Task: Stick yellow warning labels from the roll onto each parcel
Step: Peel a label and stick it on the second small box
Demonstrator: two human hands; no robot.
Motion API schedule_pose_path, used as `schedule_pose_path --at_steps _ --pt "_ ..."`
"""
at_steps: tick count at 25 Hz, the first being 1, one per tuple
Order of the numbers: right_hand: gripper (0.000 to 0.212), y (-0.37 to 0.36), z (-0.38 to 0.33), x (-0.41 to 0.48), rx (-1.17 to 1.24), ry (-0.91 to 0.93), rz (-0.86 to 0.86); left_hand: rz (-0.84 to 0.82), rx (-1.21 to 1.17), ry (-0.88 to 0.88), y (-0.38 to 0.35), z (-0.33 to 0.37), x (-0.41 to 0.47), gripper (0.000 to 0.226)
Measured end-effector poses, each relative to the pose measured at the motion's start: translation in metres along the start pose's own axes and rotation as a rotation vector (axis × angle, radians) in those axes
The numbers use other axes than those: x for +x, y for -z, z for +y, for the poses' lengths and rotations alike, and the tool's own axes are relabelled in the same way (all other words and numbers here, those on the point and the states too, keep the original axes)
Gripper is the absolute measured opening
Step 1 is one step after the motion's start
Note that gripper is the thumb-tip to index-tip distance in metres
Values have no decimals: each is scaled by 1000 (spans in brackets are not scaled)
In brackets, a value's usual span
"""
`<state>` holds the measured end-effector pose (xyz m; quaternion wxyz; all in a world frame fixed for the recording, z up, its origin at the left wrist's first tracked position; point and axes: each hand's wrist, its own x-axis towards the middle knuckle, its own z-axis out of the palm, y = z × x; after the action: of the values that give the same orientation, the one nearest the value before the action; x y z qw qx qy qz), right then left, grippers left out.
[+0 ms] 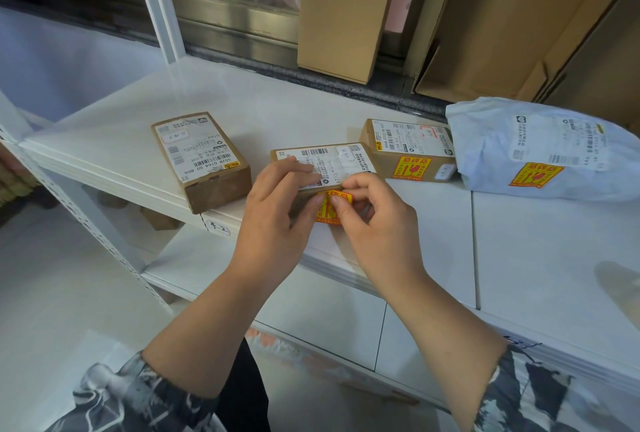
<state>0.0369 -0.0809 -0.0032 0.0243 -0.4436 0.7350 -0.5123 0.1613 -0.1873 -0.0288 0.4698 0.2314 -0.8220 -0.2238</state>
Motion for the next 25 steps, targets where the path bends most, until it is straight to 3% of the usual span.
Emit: schedule_pose_path --at_steps 16,25 --pt "15 0 -3 -9 -114 104 94 4 22 16 -2 2 -2 20" --pt "12 1 -1 -8 -79 58 72 1 27 27 -4 2 -2 21"
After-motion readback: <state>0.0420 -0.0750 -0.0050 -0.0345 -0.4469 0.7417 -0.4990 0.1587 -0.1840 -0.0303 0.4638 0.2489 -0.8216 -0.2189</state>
